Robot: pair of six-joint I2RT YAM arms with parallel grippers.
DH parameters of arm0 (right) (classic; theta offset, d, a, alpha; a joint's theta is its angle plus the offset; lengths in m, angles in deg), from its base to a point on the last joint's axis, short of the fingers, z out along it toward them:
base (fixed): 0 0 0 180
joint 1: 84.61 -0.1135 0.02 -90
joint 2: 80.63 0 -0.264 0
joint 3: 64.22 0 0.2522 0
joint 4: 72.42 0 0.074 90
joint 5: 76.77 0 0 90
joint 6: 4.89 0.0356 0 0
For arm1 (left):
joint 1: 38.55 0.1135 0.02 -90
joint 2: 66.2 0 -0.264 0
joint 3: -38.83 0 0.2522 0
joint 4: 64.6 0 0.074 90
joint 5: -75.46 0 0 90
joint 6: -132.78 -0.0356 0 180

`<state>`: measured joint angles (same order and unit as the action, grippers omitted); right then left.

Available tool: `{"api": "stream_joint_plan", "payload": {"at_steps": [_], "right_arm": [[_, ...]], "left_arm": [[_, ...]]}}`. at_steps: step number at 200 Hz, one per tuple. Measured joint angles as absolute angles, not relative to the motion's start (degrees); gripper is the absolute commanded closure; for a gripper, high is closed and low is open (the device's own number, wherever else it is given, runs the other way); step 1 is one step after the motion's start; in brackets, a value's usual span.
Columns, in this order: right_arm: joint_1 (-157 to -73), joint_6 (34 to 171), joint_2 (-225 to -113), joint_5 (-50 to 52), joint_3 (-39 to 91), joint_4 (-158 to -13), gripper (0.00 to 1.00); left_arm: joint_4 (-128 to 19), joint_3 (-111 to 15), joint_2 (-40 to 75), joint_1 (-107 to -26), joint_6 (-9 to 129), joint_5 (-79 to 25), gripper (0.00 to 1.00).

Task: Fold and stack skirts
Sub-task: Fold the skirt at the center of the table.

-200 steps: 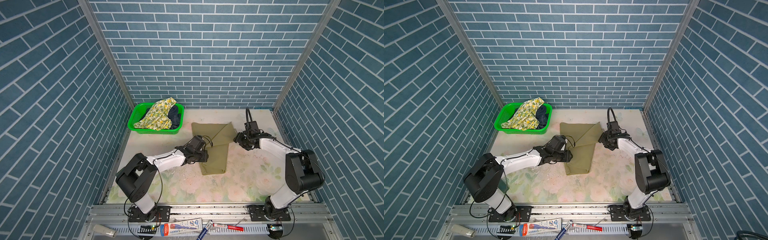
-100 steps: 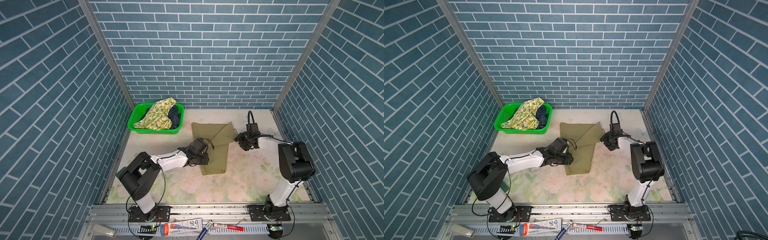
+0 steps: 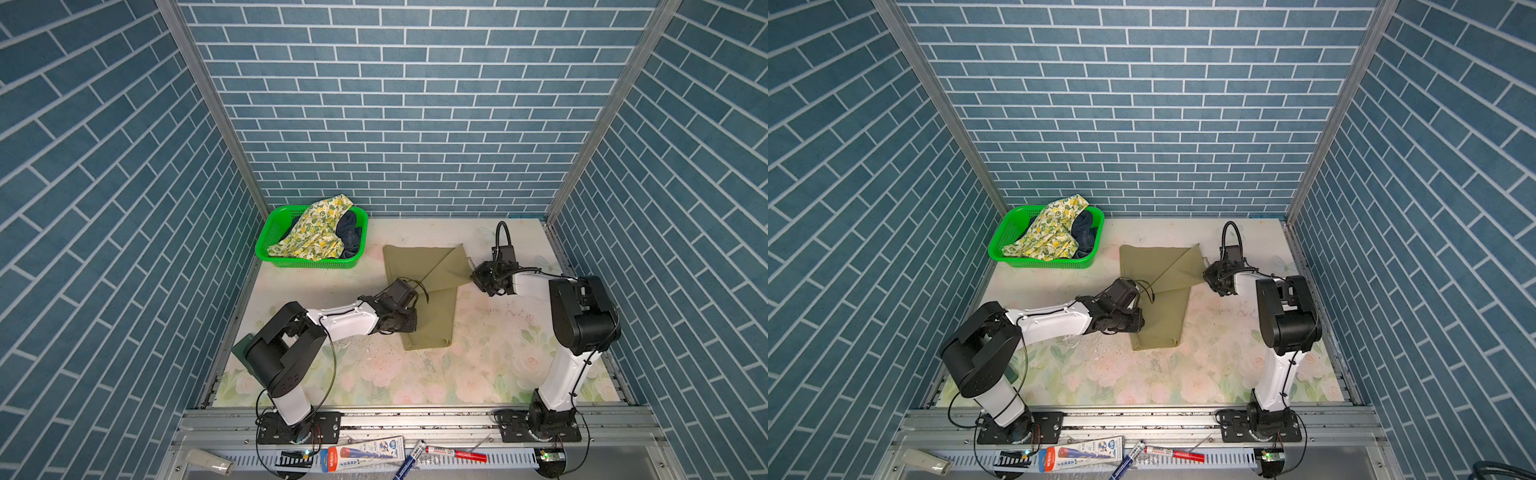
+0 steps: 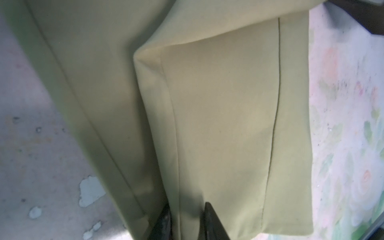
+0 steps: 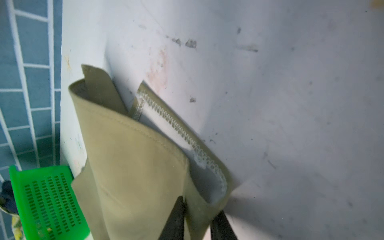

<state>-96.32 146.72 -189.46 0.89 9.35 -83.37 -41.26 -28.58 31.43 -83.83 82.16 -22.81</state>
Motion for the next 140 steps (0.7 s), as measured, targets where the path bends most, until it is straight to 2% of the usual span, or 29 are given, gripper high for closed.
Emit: {"api": "stream_joint_plan", "payload": {"at_steps": [8, 47, 140], "right_arm": [[-96.3, 146.9, -189.7, 1.0, 9.5, -83.6, 1.00], [-96.3, 146.0, -189.5, 2.1, 12.5, -86.1, 1.00], [-96.9, 135.0, -184.1, 6.2, 27.4, -96.9, 1.00]], "left_arm": [[-41.3, -28.6, 31.4, -83.9, 82.1, -22.8, 0.88], [-41.1, -28.6, 31.2, -83.9, 82.6, -22.7, 1.00], [-38.5, -28.6, 20.8, -86.2, 84.0, -20.8, 1.00]]}}
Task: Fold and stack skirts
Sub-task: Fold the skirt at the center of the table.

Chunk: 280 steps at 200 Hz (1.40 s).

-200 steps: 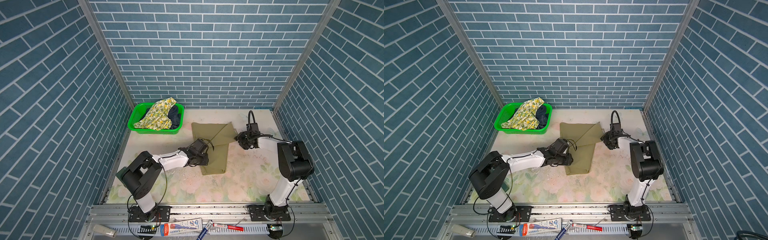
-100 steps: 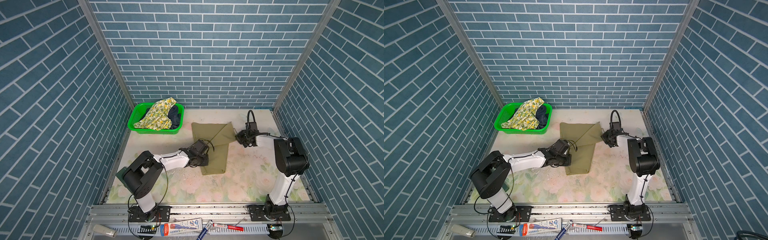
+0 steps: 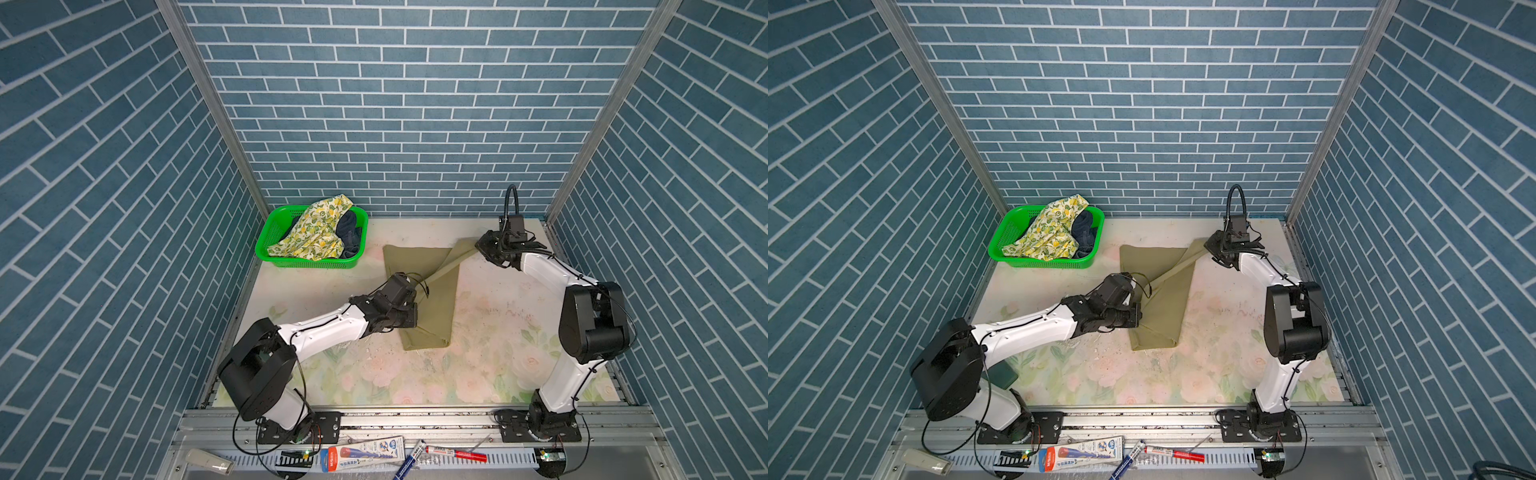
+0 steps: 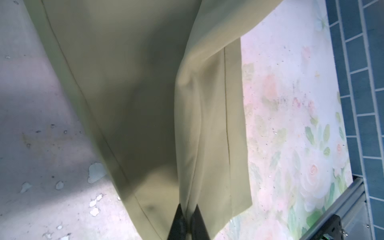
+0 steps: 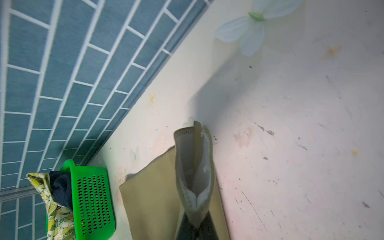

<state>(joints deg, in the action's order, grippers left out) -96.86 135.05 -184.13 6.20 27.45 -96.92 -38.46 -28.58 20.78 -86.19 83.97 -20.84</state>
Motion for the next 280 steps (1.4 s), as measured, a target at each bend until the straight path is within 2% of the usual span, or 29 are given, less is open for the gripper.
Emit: {"api": "stream_joint_plan", "payload": {"at_steps": [90, 137, 193, 201, 207, 224, 238, 248, 259, 280], "right_arm": [[-102.2, 128.1, -186.9, 6.3, 40.0, -101.2, 1.00], [-108.0, 125.6, -193.6, 6.3, 48.1, -101.4, 1.00], [-112.6, 125.4, -203.7, 4.9, 52.0, -98.5, 1.00], [-113.1, 125.5, -205.2, 4.5, 52.5, -97.5, 0.93], [-113.4, 125.7, -206.4, 4.0, 53.0, -96.9, 0.84], [-113.9, 126.7, -209.2, 2.4, 54.2, -94.3, 0.49], [-113.8, 126.8, -210.1, 1.1, 54.4, -92.5, 0.28], [-113.8, 126.8, -210.1, 0.5, 54.4, -91.6, 0.20], [-113.6, 126.6, -209.8, 0.2, 54.5, -90.3, 0.18], [-113.1, 126.6, -208.2, 0.1, 54.5, -90.0, 0.18]], "left_arm": [[-41.0, -21.1, 13.8, -91.9, 90.3, -17.4, 1.00], [-43.1, -16.9, 12.5, -92.4, 93.4, -16.3, 1.00], [-43.5, -13.1, 15.4, -92.3, 96.1, -15.6, 1.00], [-43.5, -12.8, 15.8, -92.2, 96.3, -15.6, 0.98], [-43.4, -12.7, 16.0, -92.1, 96.4, -15.6, 0.95], [-43.4, -12.0, 16.1, -91.5, 96.8, -15.8, 0.81], [-43.3, -11.1, 16.1, -91.1, 97.3, -15.9, 0.59], [-42.8, -10.3, 15.9, -90.9, 97.6, -15.8, 0.46], [-42.5, -10.0, 15.2, -90.8, 97.3, -15.8, 0.33], [-41.7, -10.0, 14.1, -90.5, 97.4, -15.5, 0.25]]}}
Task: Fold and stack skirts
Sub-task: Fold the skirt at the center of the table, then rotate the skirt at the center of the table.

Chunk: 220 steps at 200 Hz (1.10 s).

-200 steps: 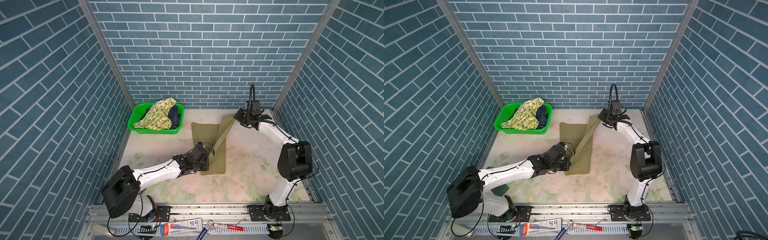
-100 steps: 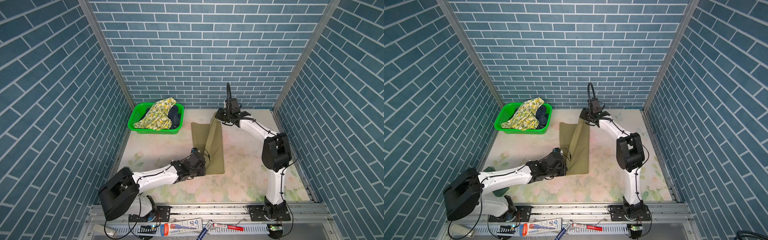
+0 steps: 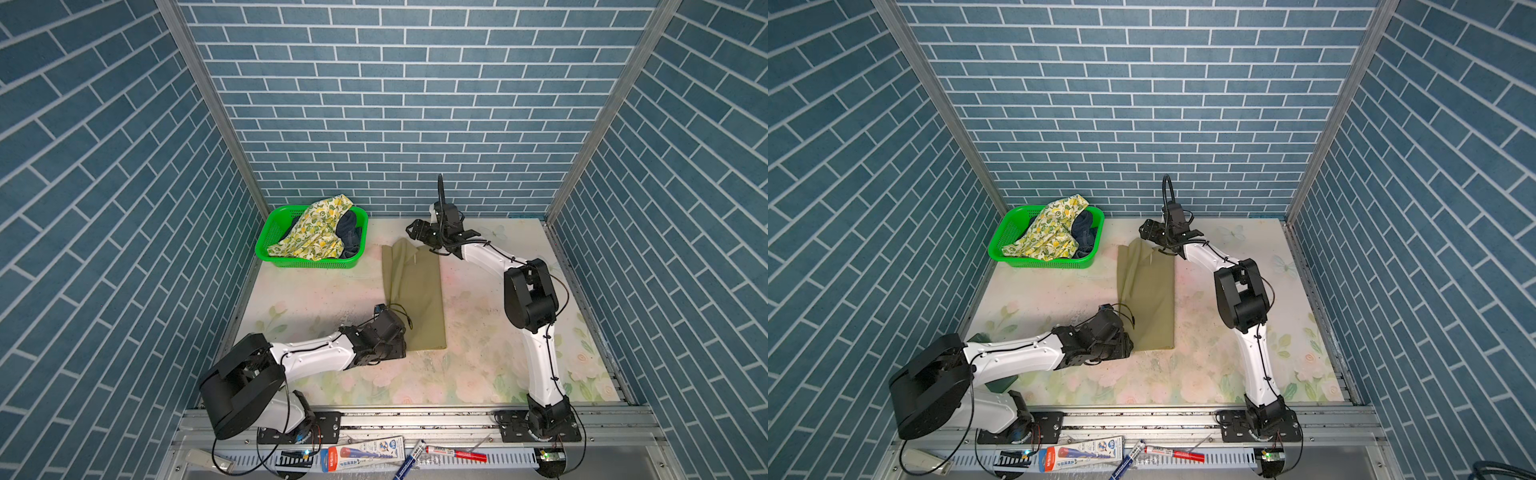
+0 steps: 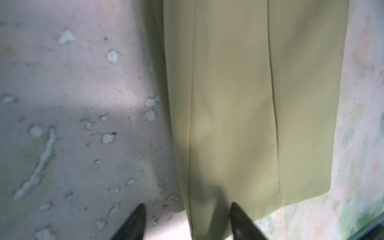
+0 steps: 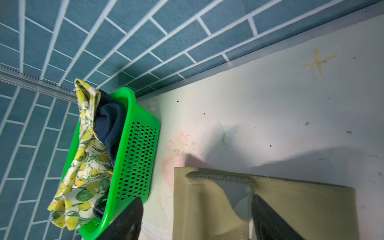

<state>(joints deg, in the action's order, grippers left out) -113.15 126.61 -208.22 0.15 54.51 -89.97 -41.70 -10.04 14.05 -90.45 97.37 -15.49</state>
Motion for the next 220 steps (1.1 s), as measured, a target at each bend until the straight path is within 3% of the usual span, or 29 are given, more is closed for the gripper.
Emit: {"api": "stream_joint_plan", "payload": {"at_steps": [37, 81, 104, 137, 162, 178, 204, 220], "right_arm": [[-111.0, 126.2, -199.1, 2.1, 49.0, -90.7, 0.18], [-107.9, 125.1, -183.8, 6.5, 30.2, -92.5, 0.20], [-106.9, 125.2, -179.4, 7.6, 20.0, -94.2, 0.21], [-104.9, 125.4, -173.4, 8.1, 7.5, -96.5, 0.21], [-102.6, 125.8, -166.0, 9.3, 1.4, -98.3, 0.21], [-100.8, 126.2, -161.0, 10.2, -0.8, -99.6, 0.21], [-97.2, 126.4, -153.1, 11.9, -2.6, -101.6, 0.21], [-95.4, 126.4, -149.5, 12.8, -2.7, -102.6, 0.20]], "left_arm": [[-41.5, -10.1, 14.1, -90.1, 97.0, -15.4, 0.23], [-44.0, -11.6, 16.8, -90.0, 95.8, -16.3, 0.26], [-46.9, -13.1, 19.5, -89.9, 95.0, -17.7, 0.35], [-49.3, -17.0, 25.0, -90.1, 93.6, -20.1, 0.59], [-50.3, -22.1, 30.5, -91.2, 93.2, -21.8, 0.62], [-50.9, -26.2, 34.2, -92.7, 92.8, -23.1, 0.52], [-51.3, -32.8, 38.9, -95.5, 90.4, -25.8, 0.22], [-50.8, -35.5, 39.5, -97.1, 86.8, -27.7, 0.10]]}}
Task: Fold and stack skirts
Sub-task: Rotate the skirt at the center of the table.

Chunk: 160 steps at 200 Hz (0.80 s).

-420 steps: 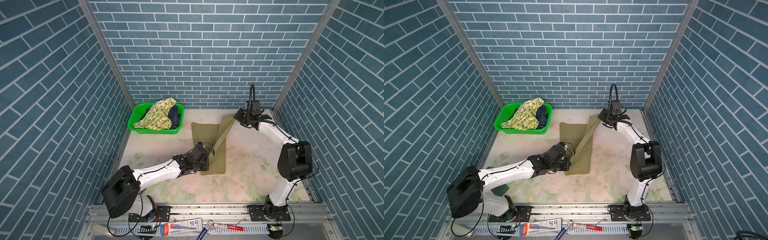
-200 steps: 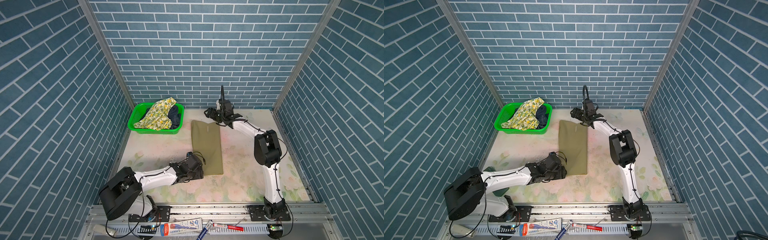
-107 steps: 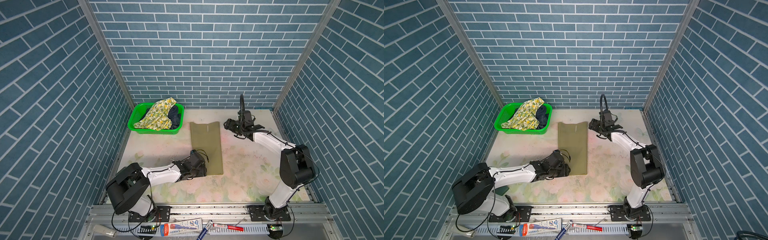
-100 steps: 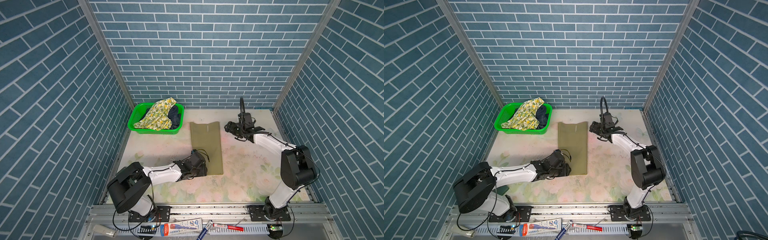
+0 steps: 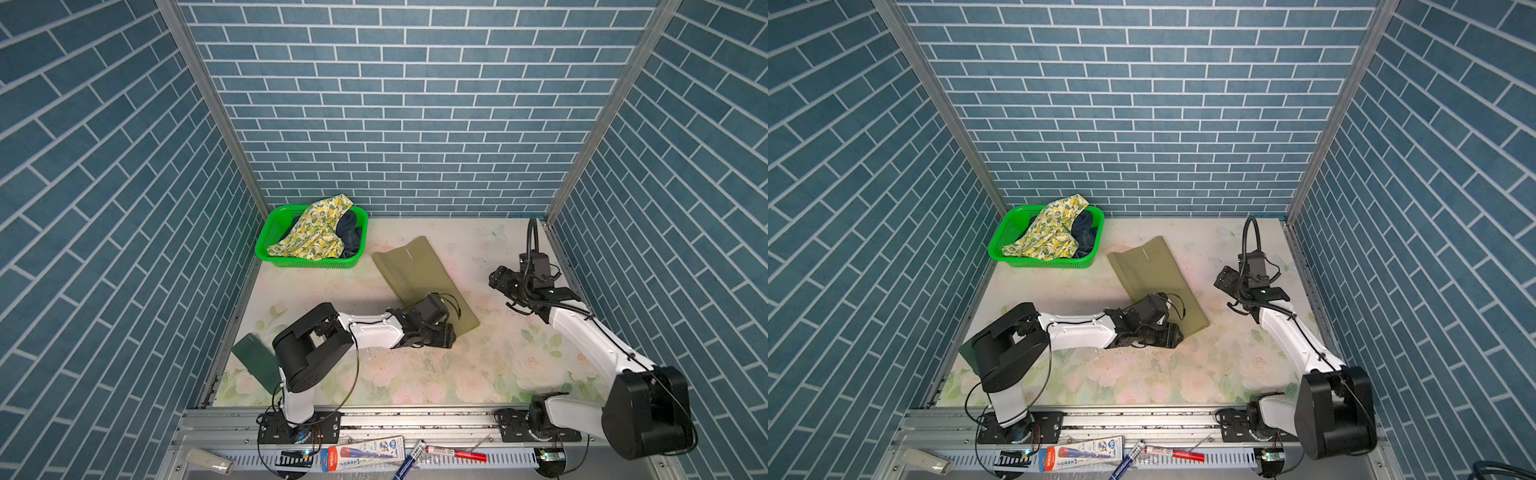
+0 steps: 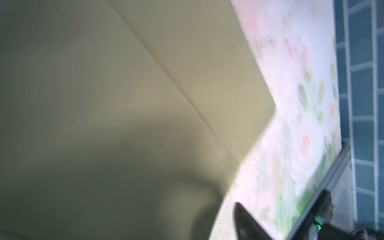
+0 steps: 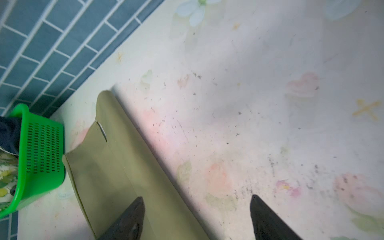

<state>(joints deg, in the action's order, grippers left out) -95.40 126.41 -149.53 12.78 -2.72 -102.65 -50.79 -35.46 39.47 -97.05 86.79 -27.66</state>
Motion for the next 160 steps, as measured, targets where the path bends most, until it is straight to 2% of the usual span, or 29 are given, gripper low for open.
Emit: {"api": "stream_joint_plan", "payload": {"at_steps": [10, 22, 56, 89, 129, 160], "right_arm": [[-94.7, 126.4, -148.1, 13.2, -2.7, -103.1, 0.20], [-94.5, 126.2, -147.3, 13.5, -2.7, -103.7, 0.19], [-94.5, 125.5, -147.9, 13.3, -2.7, -104.9, 0.20], [-96.3, 125.5, -150.2, 13.2, -2.7, -104.9, 0.20], [-103.6, 125.8, -153.9, 13.6, -2.7, -105.5, 0.21], [-107.4, 126.9, -156.0, 14.4, -3.2, -107.4, 0.23]], "left_arm": [[-50.5, -36.4, 39.1, -97.7, 85.4, -28.8, 0.03], [-49.5, -36.6, 37.6, -97.9, 82.7, -29.4, 0.01], [-46.3, -31.8, 27.8, -95.3, 78.7, -29.5, 0.04], [-41.4, -26.6, 19.9, -86.5, 78.1, -28.3, 0.08], [-35.4, -27.8, 21.0, -77.9, 77.4, -25.5, 0.08], [-30.5, -36.0, 26.4, -75.4, 74.5, -21.5, 0.08]]}}
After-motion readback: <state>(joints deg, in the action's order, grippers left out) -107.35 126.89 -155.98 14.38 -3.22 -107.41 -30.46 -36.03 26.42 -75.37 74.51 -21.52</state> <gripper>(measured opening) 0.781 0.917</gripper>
